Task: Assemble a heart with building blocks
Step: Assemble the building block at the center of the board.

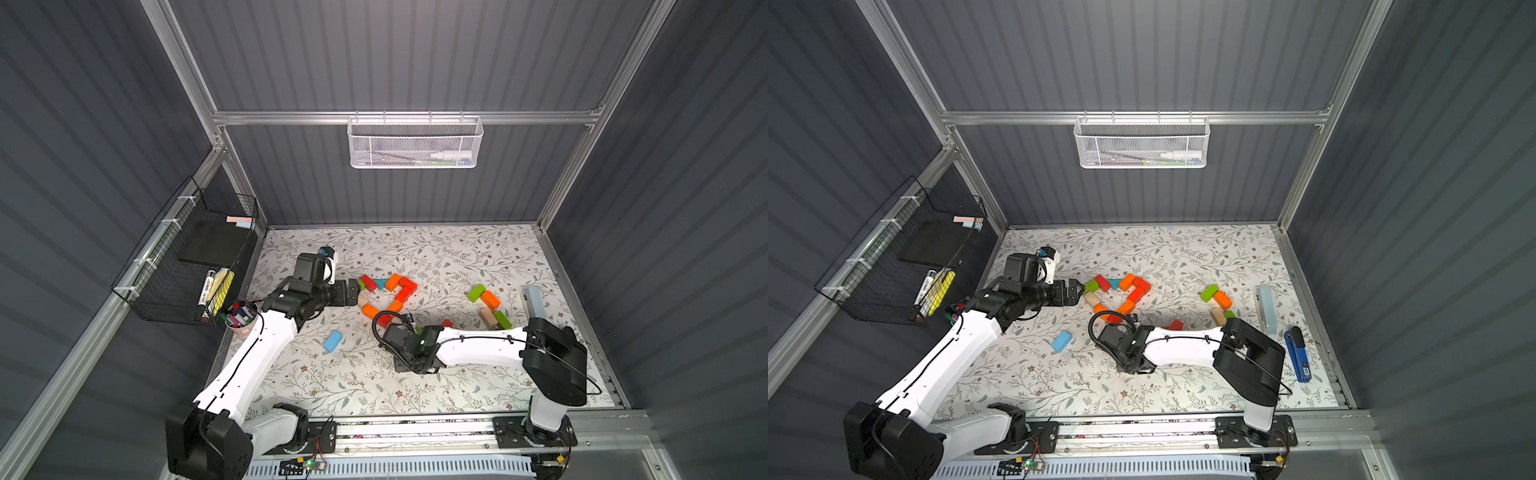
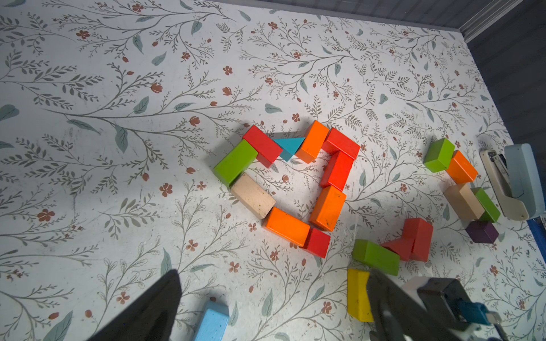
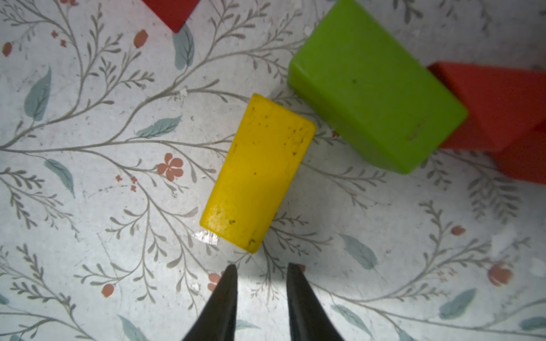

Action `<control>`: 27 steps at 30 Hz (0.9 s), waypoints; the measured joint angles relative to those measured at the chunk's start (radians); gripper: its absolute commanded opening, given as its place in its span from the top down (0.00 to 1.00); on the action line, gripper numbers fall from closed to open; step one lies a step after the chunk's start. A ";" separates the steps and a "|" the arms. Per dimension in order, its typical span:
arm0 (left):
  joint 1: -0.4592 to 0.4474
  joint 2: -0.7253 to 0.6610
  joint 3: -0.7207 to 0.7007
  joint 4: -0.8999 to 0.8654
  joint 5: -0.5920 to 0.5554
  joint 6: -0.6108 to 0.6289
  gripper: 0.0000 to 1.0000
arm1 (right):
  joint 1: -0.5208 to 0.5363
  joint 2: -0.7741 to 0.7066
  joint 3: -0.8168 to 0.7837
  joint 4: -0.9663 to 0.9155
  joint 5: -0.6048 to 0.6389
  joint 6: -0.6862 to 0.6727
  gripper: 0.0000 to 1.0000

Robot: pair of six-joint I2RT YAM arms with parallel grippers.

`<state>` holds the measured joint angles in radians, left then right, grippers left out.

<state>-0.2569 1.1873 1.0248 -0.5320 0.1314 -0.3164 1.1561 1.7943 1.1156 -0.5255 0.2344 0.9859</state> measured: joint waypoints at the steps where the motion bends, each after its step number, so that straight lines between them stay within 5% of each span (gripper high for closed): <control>1: 0.000 0.000 0.000 0.000 0.000 0.000 0.01 | -0.002 0.001 0.000 0.002 -0.001 0.000 0.72; 27: 0.000 0.003 0.000 0.000 0.000 0.000 0.01 | -0.051 0.027 0.031 0.090 -0.033 -0.011 0.77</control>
<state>-0.2569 1.1900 1.0245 -0.5320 0.1314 -0.3164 1.1053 1.8217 1.1465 -0.4355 0.2016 0.9745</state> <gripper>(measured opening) 0.992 0.239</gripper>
